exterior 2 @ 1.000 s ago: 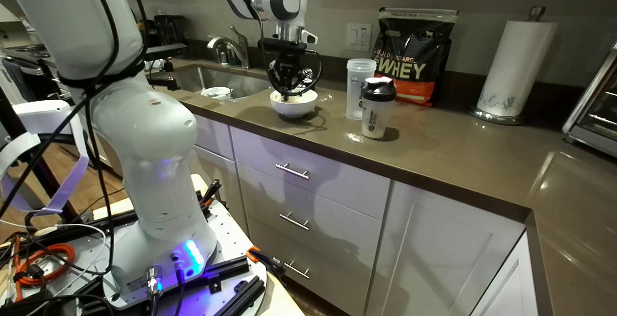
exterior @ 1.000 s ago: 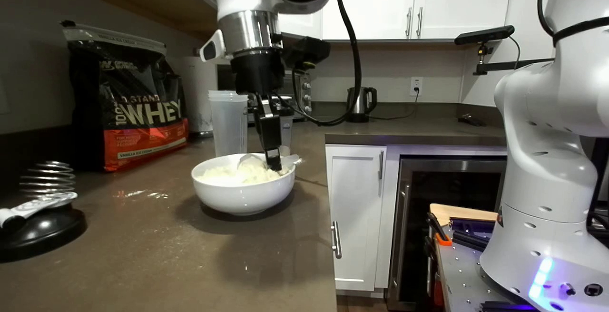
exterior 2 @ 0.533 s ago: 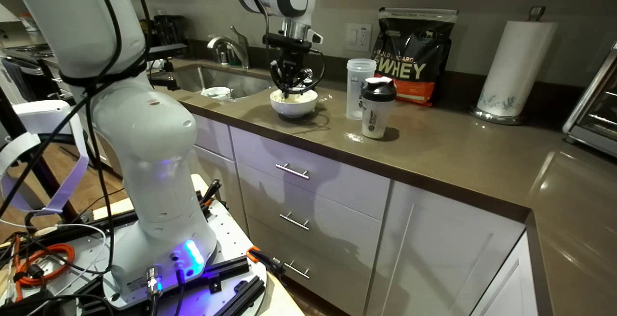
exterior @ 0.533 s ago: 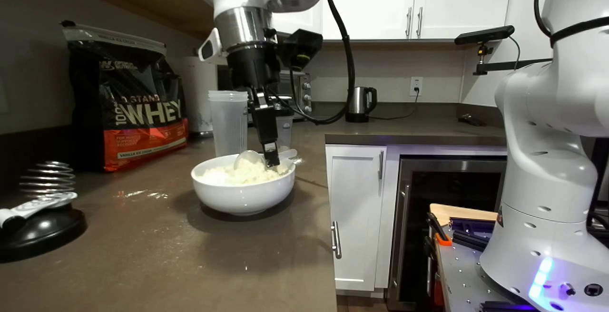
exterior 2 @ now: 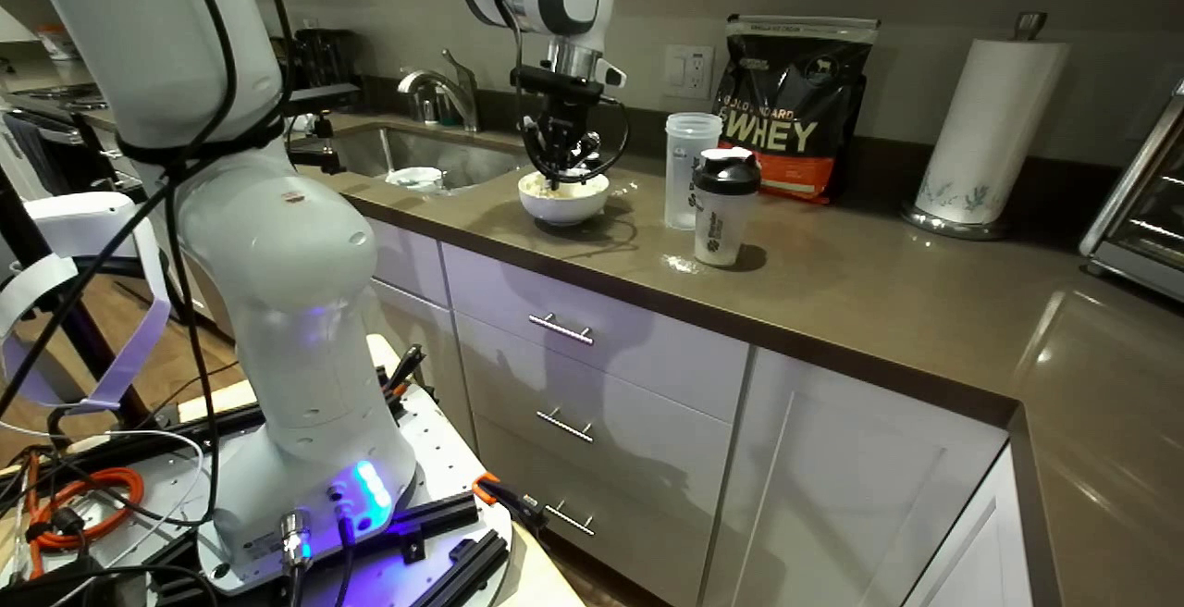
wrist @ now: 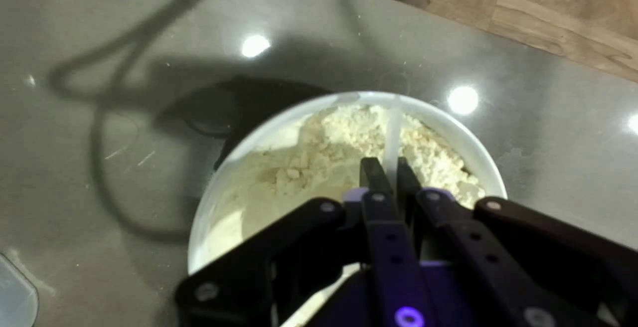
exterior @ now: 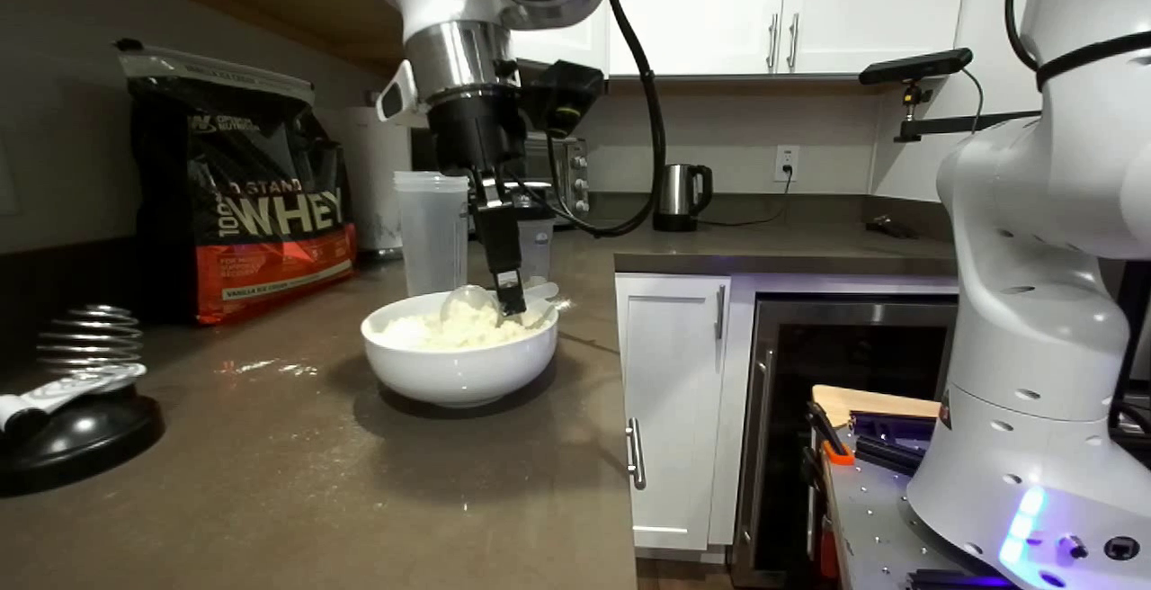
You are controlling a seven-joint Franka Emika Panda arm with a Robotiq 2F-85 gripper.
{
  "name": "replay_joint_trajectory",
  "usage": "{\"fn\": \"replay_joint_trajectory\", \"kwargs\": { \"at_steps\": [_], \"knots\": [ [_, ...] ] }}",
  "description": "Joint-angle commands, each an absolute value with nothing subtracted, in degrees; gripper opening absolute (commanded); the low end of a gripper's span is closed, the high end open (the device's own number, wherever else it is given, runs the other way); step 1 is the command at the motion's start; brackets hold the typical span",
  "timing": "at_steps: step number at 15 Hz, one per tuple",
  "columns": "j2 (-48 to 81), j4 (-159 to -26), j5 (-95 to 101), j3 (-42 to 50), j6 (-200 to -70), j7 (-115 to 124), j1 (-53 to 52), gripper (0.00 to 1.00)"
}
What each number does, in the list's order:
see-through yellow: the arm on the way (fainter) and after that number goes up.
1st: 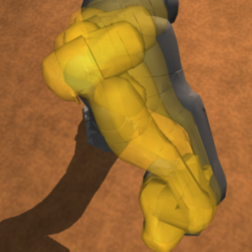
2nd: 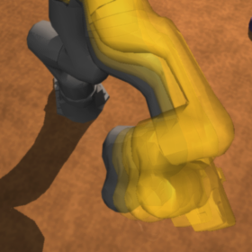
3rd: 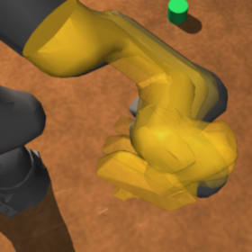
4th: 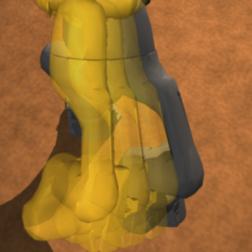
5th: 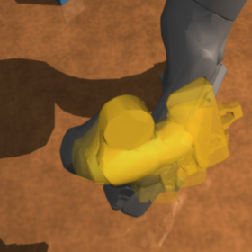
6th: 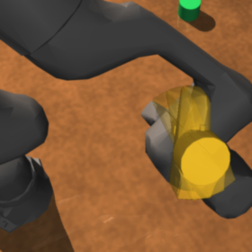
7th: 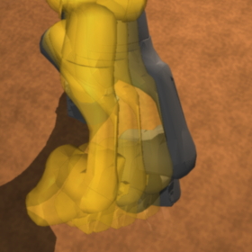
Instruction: Get one scoop of the contents in the white bowl and put in the open clear cup
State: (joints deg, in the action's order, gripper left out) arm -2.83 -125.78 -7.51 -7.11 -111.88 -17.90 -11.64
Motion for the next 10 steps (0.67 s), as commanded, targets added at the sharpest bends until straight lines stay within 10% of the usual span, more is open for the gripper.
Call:
{"fn": "replay_joint_trajectory", "kwargs": {
  "at_steps": [1, 10],
  "knots": [
    [-2.3, -124.6, -9.5, -7.6, -109.7, -19.7, -10.9, 0.02],
    [-1.9, -124.5, -10.1, -8.4, -109.1, -20.0, -11.1, 0.02]
  ]
}}
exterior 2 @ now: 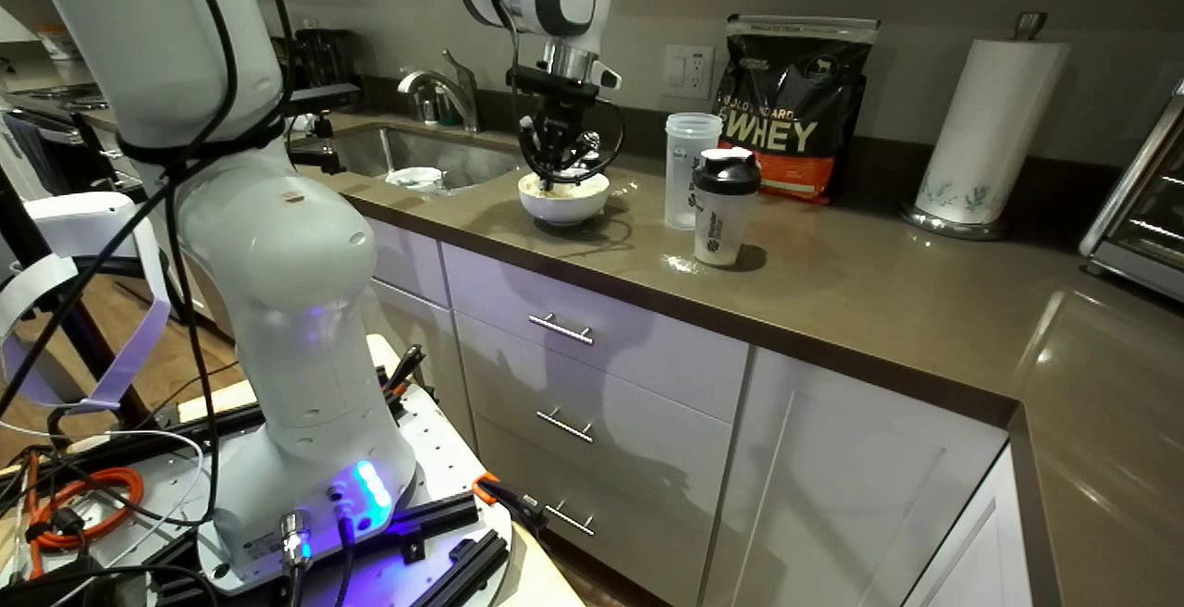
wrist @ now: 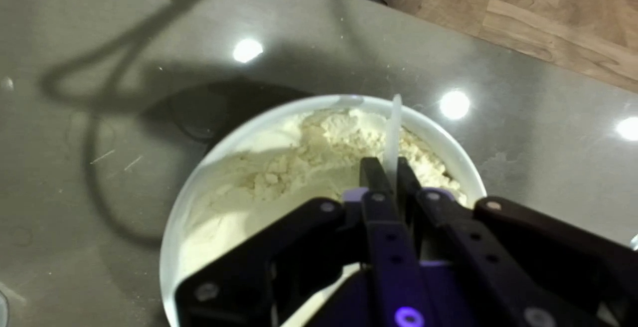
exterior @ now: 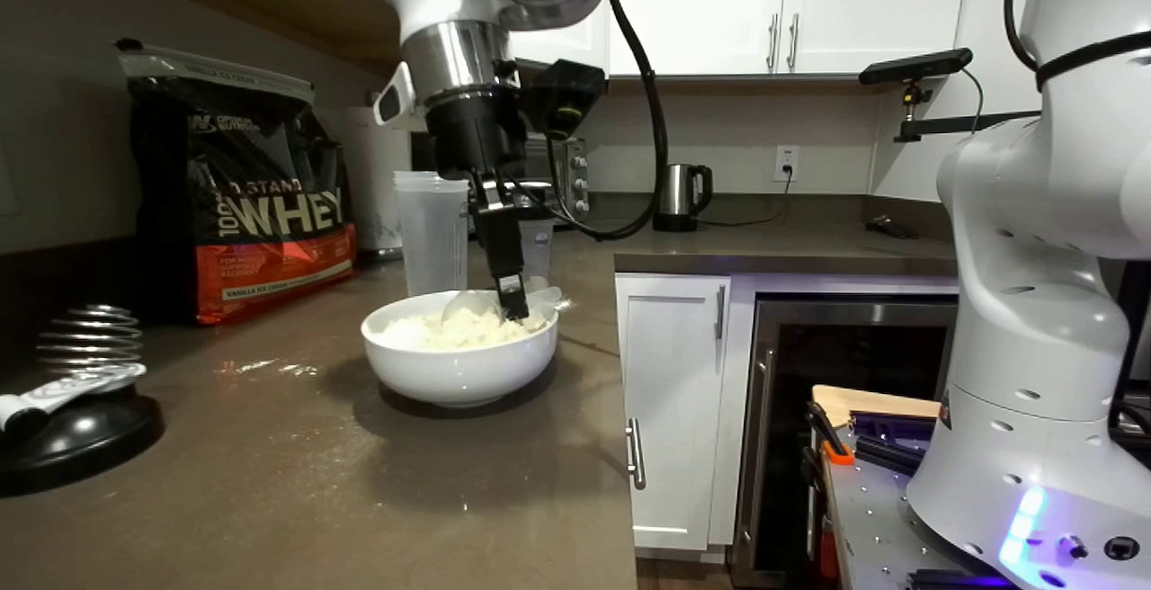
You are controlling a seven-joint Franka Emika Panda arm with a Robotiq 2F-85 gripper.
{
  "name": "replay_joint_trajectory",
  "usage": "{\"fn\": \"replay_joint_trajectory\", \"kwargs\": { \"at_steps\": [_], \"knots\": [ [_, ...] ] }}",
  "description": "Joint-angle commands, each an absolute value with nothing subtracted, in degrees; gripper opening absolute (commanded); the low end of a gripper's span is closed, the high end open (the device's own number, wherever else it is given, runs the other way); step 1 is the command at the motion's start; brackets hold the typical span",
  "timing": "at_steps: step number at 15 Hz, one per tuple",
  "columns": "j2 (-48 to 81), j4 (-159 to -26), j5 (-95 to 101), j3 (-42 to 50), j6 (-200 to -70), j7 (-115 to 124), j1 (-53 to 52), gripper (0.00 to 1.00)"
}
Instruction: Get one scoop of the contents in the white bowl and put in the open clear cup
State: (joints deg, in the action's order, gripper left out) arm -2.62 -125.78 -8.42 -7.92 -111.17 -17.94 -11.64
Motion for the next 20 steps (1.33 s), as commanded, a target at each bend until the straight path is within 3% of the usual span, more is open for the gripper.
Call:
{"fn": "replay_joint_trajectory", "kwargs": {
  "at_steps": [1, 20],
  "knots": [
    [-1.9, -124.5, -10.2, -8.4, -109.0, -20.0, -11.1, 0.02],
    [-1.9, -122.5, -13.2, -6.3, -107.8, -19.7, -9.0, 0.02]
  ]
}}
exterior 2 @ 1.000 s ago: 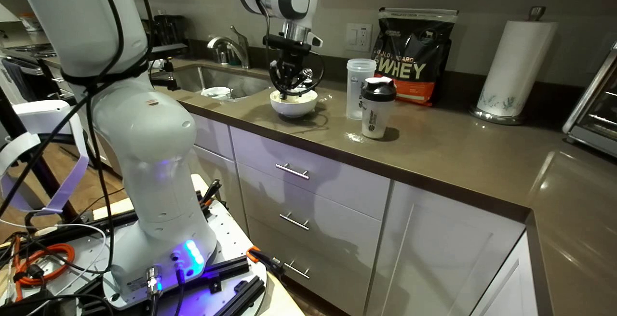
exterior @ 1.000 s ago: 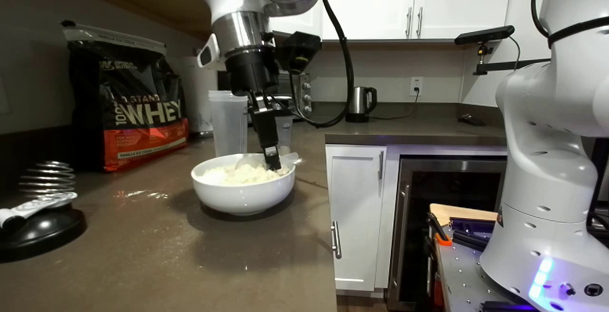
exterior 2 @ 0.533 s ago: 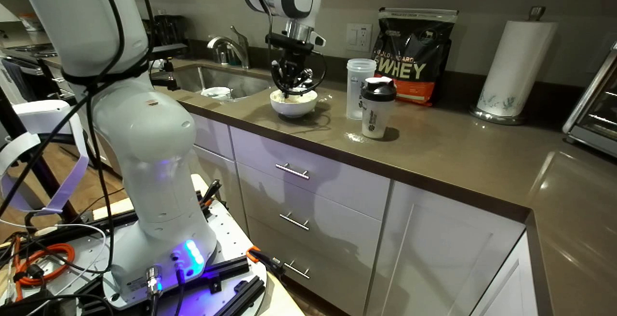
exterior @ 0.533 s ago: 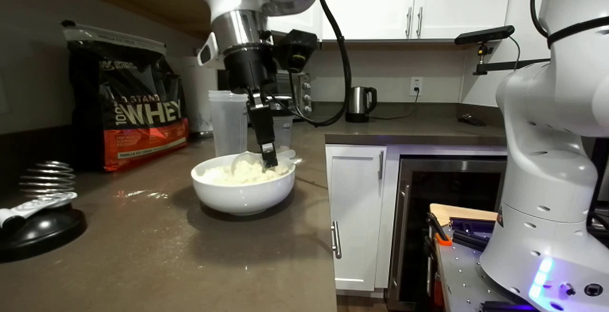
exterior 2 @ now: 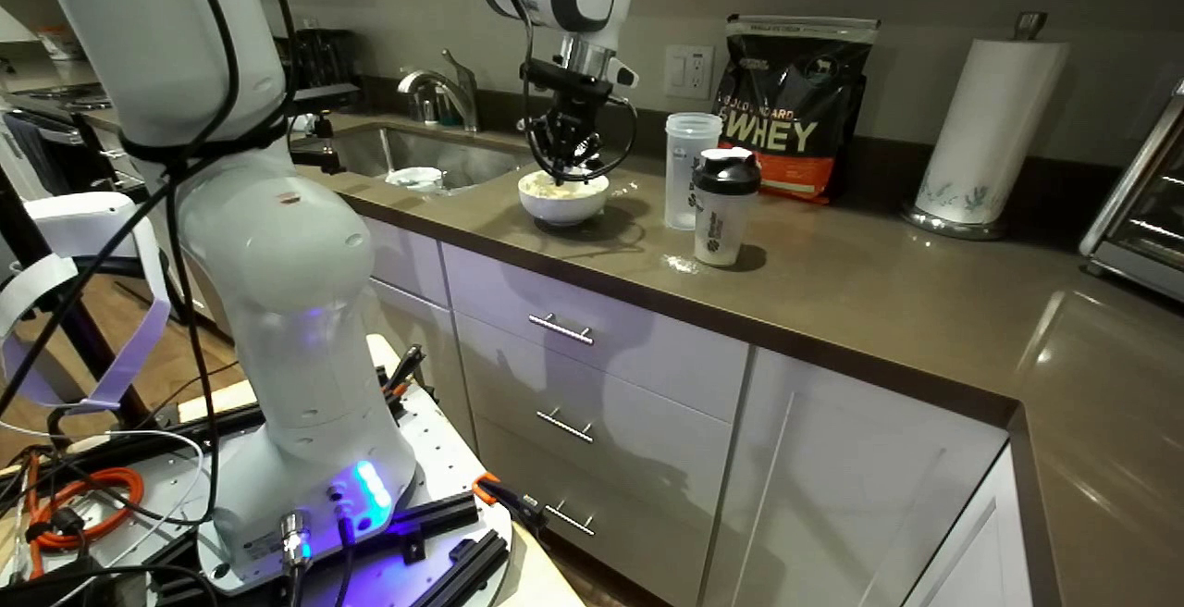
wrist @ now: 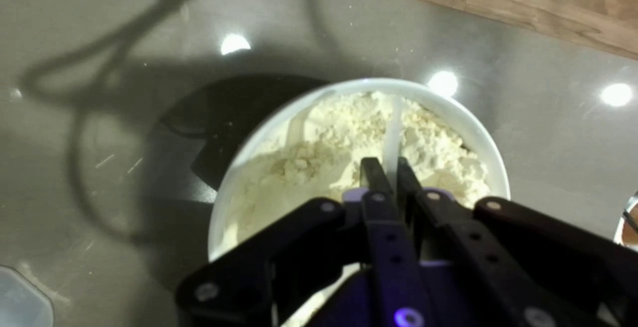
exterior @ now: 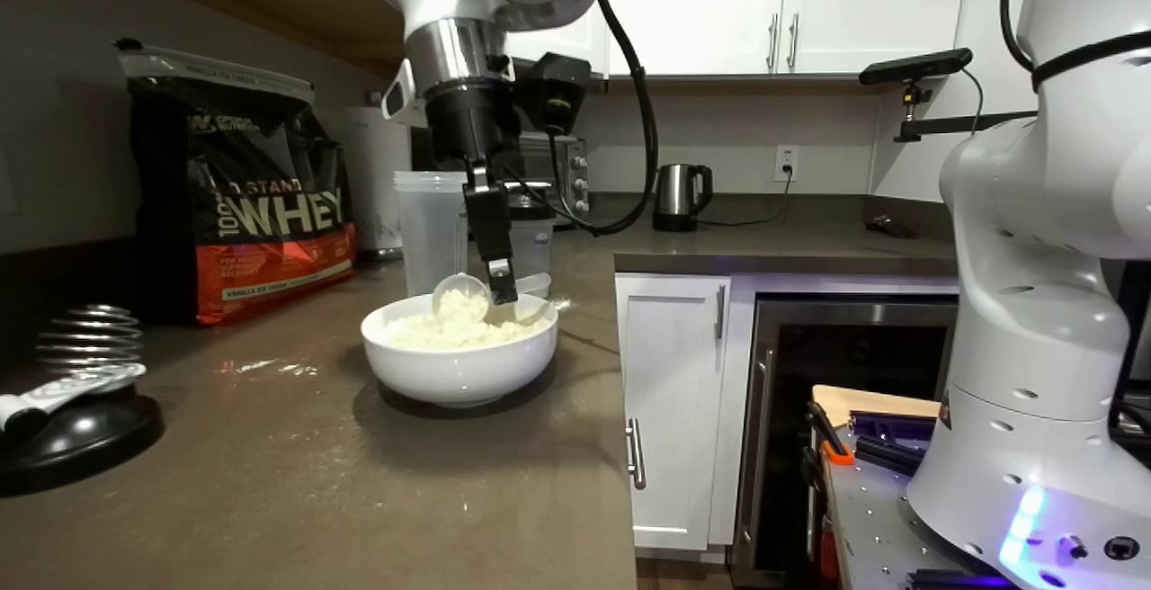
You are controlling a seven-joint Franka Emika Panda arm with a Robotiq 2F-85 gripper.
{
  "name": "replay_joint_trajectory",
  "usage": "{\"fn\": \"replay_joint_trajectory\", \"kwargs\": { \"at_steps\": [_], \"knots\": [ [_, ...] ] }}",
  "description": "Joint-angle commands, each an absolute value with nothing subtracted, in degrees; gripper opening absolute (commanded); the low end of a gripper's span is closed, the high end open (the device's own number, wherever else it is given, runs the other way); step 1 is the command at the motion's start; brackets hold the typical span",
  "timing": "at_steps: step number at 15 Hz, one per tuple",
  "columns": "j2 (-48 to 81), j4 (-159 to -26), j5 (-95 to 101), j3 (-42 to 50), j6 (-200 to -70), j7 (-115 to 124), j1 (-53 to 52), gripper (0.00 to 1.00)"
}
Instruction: Get one scoop of the contents in the white bowl and put in the open clear cup
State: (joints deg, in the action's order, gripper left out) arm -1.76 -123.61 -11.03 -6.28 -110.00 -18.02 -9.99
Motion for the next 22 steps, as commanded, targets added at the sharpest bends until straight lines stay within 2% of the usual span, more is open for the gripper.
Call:
{"fn": "replay_joint_trajectory", "kwargs": {
  "at_steps": [1, 22],
  "knots": [
    [-2.1, -122.6, -13.4, -6.3, -107.8, -19.8, -8.9, 0.02],
    [-10.8, -121.2, -17.3, -1.8, -107.5, -19.6, -8.6, 0.02]
  ]
}}
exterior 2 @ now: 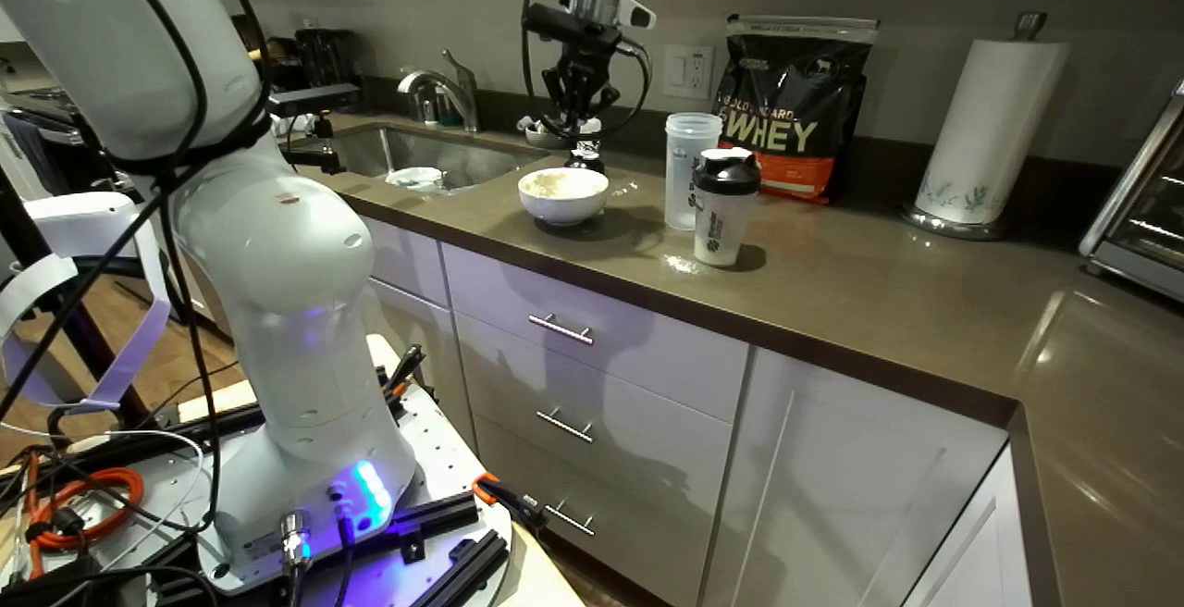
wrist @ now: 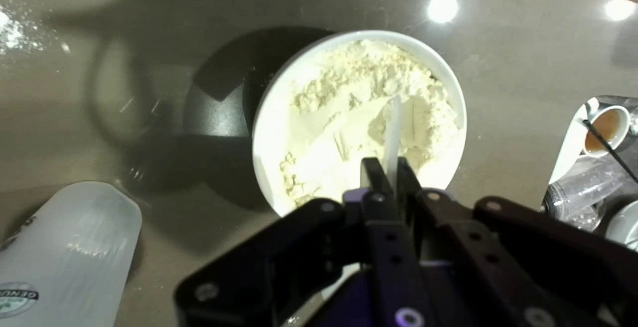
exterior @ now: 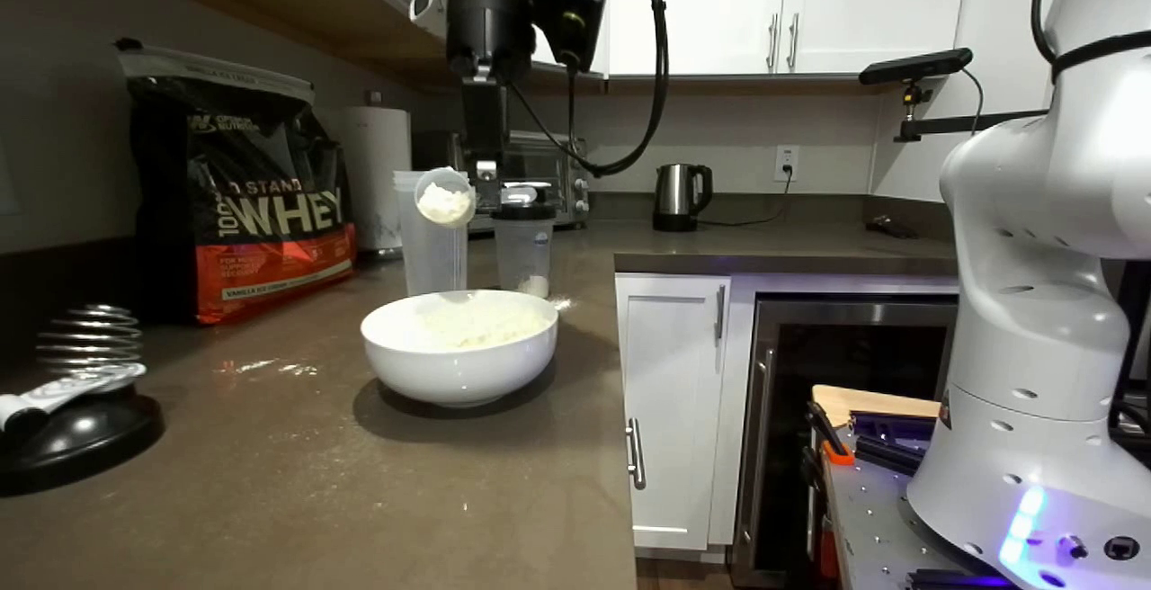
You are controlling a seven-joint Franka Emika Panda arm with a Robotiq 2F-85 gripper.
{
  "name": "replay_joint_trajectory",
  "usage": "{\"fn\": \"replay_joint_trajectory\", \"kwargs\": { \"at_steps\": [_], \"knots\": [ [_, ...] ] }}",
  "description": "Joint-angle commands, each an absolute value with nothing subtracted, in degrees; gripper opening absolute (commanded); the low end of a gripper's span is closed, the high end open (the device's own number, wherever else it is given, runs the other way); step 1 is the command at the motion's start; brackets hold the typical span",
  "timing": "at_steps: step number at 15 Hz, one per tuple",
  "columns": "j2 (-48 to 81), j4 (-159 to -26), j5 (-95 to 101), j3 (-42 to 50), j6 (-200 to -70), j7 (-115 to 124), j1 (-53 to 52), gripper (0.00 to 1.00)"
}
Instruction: Get one scoop of the contents in the white bowl and put in the open clear cup
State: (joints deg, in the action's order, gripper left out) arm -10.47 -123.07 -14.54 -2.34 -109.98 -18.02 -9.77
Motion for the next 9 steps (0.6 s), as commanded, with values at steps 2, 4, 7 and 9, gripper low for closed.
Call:
{"fn": "replay_joint_trajectory", "kwargs": {
  "at_steps": [2, 4, 7, 9],
  "knots": [
    [-10.3, -119.9, -18.2, -1.3, -106.8, -19.2, -8.5, 0.02],
    [-10.1, -118.7, -18.9, -0.9, -106.2, -19.0, -8.4, 0.02],
    [-9.8, -116.7, -19.5, -0.8, -104.7, -18.4, -8.2, 0.02],
    [-9.6, -115.5, -20.0, -0.7, -103.8, -18.3, -8.0, 0.02]
  ]
}}
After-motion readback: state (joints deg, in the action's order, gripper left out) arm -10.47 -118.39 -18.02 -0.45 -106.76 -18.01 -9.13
